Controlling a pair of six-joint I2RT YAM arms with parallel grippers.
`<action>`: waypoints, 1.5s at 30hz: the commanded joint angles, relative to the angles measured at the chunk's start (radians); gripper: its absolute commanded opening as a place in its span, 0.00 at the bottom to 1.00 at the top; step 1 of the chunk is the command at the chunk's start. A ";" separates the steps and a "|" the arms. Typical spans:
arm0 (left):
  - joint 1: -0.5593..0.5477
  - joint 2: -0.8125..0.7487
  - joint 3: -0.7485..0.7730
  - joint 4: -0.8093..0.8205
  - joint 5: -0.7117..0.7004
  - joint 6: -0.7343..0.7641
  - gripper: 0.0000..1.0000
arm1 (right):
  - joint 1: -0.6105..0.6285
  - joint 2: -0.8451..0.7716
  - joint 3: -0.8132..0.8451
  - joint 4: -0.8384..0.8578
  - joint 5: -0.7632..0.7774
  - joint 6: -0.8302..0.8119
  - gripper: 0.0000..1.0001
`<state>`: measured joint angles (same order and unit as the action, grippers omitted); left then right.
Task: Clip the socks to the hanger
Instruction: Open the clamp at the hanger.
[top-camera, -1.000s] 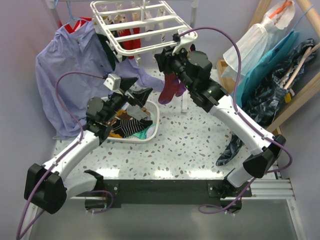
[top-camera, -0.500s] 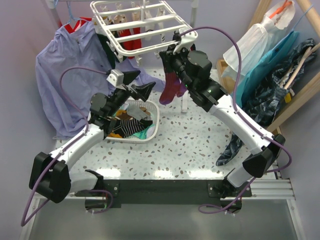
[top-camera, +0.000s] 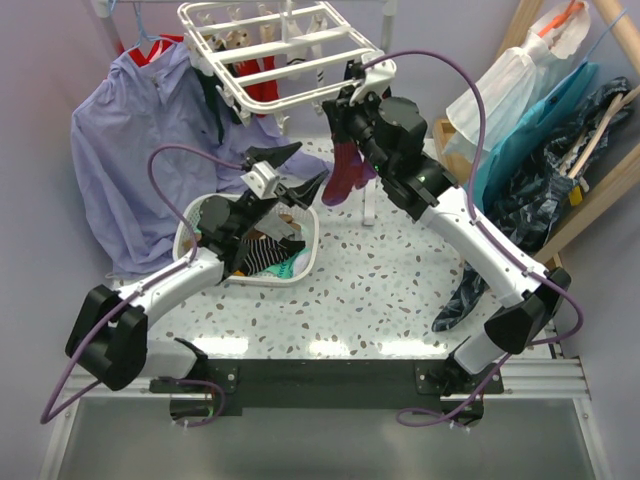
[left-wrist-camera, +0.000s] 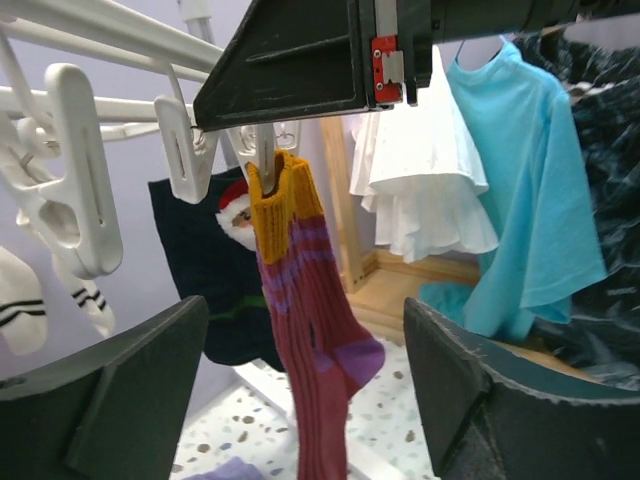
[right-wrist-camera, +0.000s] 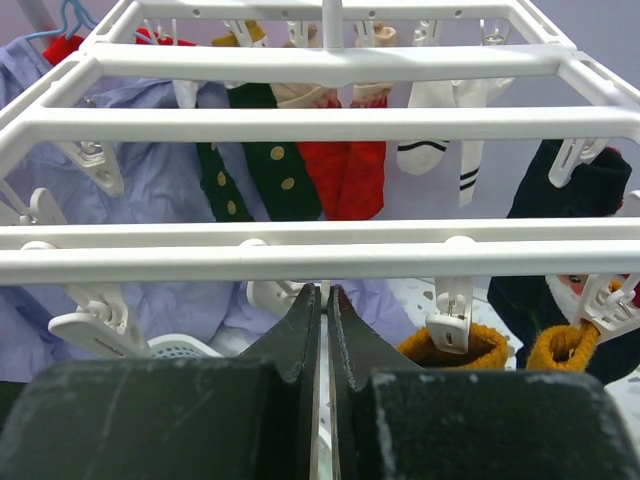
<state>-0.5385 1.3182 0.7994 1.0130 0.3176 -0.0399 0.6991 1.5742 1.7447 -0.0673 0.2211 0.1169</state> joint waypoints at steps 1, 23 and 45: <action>-0.009 0.033 0.075 0.116 -0.022 0.144 0.80 | -0.007 0.006 0.053 -0.002 -0.019 0.013 0.00; -0.008 0.185 0.337 -0.083 -0.161 0.048 0.56 | -0.016 -0.025 0.049 -0.022 -0.080 0.033 0.00; -0.005 0.225 0.336 -0.018 -0.126 0.060 0.34 | -0.029 -0.046 0.055 -0.055 -0.129 0.082 0.00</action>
<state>-0.5438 1.5410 1.1366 0.9096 0.1623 0.0120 0.6773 1.5749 1.7561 -0.1165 0.1116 0.1726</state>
